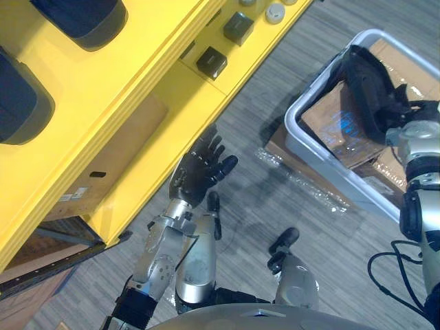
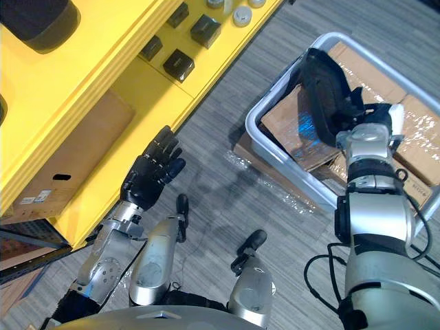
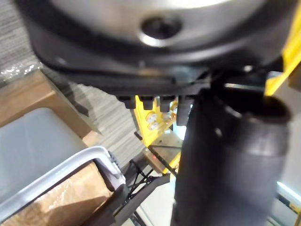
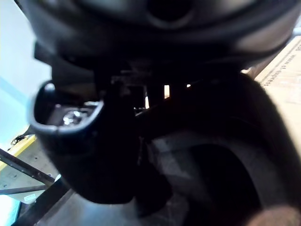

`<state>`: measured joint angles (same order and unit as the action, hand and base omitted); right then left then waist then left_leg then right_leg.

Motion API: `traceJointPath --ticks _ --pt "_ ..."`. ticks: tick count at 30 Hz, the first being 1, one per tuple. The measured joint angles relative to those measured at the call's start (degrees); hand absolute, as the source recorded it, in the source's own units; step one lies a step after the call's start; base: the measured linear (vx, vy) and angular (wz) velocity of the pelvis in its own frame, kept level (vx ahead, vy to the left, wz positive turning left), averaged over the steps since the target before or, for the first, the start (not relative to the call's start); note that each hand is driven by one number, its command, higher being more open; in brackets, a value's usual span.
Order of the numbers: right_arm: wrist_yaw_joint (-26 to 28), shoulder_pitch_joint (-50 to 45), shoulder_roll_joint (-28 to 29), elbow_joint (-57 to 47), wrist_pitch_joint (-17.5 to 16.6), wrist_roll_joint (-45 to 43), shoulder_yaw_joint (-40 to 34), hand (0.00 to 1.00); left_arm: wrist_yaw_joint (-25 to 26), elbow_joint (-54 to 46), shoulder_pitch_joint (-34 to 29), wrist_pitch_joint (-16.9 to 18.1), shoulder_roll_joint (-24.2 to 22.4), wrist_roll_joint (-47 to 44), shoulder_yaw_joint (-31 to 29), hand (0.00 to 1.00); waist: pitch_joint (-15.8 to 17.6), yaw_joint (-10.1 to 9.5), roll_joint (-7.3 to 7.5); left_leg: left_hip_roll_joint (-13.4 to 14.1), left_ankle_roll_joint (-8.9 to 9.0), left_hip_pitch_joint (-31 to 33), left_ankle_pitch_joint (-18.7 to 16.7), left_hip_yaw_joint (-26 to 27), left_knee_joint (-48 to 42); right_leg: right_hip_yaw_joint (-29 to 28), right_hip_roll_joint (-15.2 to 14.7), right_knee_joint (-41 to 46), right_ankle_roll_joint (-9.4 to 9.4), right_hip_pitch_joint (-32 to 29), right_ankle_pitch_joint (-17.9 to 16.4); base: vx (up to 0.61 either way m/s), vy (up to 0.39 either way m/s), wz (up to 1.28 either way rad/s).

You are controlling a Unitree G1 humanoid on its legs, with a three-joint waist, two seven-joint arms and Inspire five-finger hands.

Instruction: Walk over and take three plastic housings, then place them on the shelf

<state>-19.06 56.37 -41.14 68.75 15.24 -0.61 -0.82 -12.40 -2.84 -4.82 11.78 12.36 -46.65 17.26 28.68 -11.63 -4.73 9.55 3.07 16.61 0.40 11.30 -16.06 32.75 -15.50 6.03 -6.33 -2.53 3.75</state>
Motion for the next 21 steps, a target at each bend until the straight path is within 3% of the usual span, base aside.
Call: traceJointPath --ticks 5,8,11,13,16,21 --pt "-3.79 -7.65 4.59 -8.10 0.69 4.42 -0.38 0.00 1.58 -1.65 -2.23 -5.34 0.26 6.00 0.20 1.00 -1.49 1.42 2.30 -0.16 0.65 -5.21 2.49 1.86 6.21 -0.28 0.16 -0.61 0.14 1.90 -0.10 0.02 -0.037 -0.09" --pt "-4.59 -13.57 8.26 -16.99 3.32 9.57 -0.34 0.00 4.05 -1.48 -1.50 -12.14 0.50 7.05 0.19 1.00 -2.91 3.45 4.24 -0.76 1.11 -8.70 5.11 3.03 11.66 -0.59 0.75 -2.34 0.05 3.06 -0.04 0.01 -0.035 -0.12" --pt "-5.65 -19.78 11.87 -25.23 4.55 16.45 -0.48 0.00 4.35 1.00 1.22 -19.52 -0.11 8.91 0.84 1.00 -6.63 5.26 4.79 -0.82 1.60 -12.32 7.07 4.93 16.70 -1.83 1.41 -3.51 -0.14 3.79 0.08 0.02 -0.029 -0.24" --pt "-6.47 -21.65 13.19 -27.26 4.79 18.95 -0.48 0.00 4.44 3.35 3.50 -22.36 -0.61 9.00 1.39 1.00 -8.82 6.22 4.81 -0.81 1.88 -14.45 7.73 5.92 18.74 -2.51 1.78 -4.33 -0.28 4.65 0.18 0.04 -0.024 -0.24" --pt "-8.29 -23.84 14.47 -28.92 4.72 23.50 -0.82 0.00 5.47 7.12 6.57 -24.87 -1.82 8.79 2.27 1.00 -12.15 7.40 4.87 -0.81 2.18 -17.43 8.01 7.50 20.79 -3.69 2.22 -5.45 -0.52 6.12 0.34 0.04 -0.021 -0.26" --pt "-13.65 -26.97 14.51 -31.95 0.89 28.73 -1.21 0.00 8.28 12.58 11.44 -26.41 -3.51 3.24 2.43 1.00 -15.59 9.41 5.50 -0.48 2.40 -19.34 7.82 8.78 20.81 -5.03 2.81 -6.64 -0.86 7.55 0.66 0.01 -0.017 -0.15"
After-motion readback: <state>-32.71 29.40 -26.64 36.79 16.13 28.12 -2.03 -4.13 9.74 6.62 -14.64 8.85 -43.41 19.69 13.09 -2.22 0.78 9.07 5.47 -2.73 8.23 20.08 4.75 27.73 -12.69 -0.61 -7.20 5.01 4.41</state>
